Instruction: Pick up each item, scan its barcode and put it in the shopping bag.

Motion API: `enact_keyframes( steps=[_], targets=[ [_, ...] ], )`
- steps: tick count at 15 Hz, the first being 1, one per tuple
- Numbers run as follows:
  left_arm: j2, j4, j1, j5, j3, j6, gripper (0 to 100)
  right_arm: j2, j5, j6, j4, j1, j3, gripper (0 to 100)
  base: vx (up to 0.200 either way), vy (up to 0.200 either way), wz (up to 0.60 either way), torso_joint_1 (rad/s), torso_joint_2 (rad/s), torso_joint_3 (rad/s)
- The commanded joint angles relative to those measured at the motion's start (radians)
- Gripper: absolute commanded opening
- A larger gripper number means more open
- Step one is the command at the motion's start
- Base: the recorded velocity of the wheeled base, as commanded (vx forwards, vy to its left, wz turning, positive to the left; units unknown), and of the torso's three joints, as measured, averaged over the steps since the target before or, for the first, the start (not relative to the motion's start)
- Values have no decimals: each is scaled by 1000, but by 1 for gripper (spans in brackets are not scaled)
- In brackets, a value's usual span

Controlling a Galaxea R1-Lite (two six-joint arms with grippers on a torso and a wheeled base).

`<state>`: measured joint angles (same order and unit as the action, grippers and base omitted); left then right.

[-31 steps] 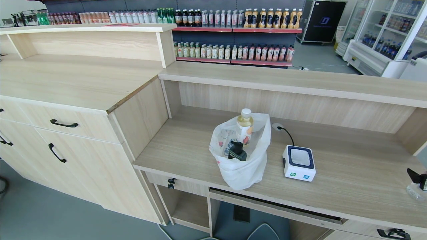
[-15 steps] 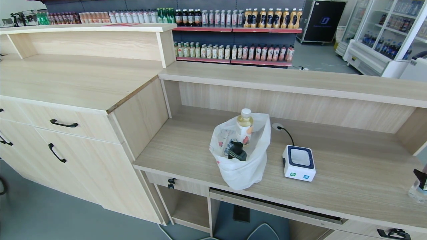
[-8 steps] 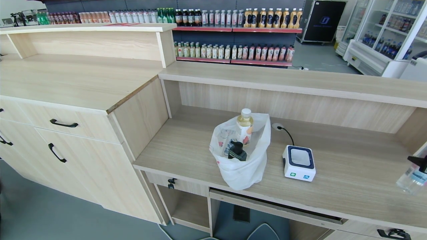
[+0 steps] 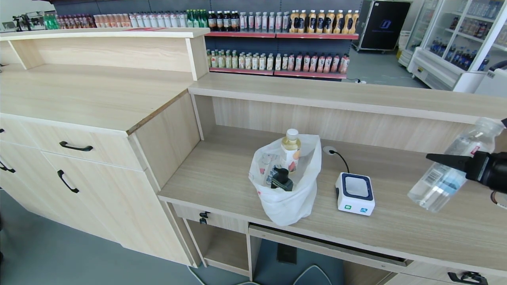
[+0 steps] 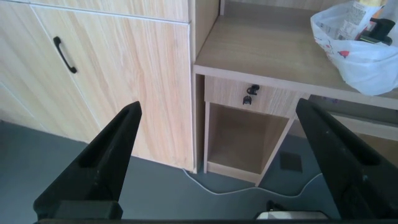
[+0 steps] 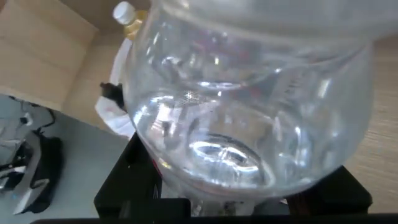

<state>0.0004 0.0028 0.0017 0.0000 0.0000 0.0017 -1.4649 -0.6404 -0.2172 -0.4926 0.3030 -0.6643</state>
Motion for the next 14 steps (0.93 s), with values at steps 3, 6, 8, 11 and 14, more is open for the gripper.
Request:
enact_keyframes(
  steps=[3, 6, 8, 11, 14],
  targets=[
    [0, 0, 0, 0, 0, 0, 100, 258, -13, -114, 117, -266, -15, 0, 0, 0, 0, 0, 0, 0],
    [0, 0, 0, 0, 0, 0, 100, 348, -12, -175, 296, -440, -127, 0, 0, 0, 0, 0, 0, 0],
    [0, 0, 0, 0, 0, 0, 100, 394, -10, -180, 402, -533, -192, 0, 0, 0, 0, 0, 0, 0],
    [0, 0, 0, 0, 0, 0, 100, 456, -12, -180, 505, -633, -264, 0, 0, 0, 0, 0, 0, 0],
    [0, 0, 0, 0, 0, 0, 100, 502, -13, -180, 546, -683, -276, 0, 0, 0, 0, 0, 0, 0]
  ],
)
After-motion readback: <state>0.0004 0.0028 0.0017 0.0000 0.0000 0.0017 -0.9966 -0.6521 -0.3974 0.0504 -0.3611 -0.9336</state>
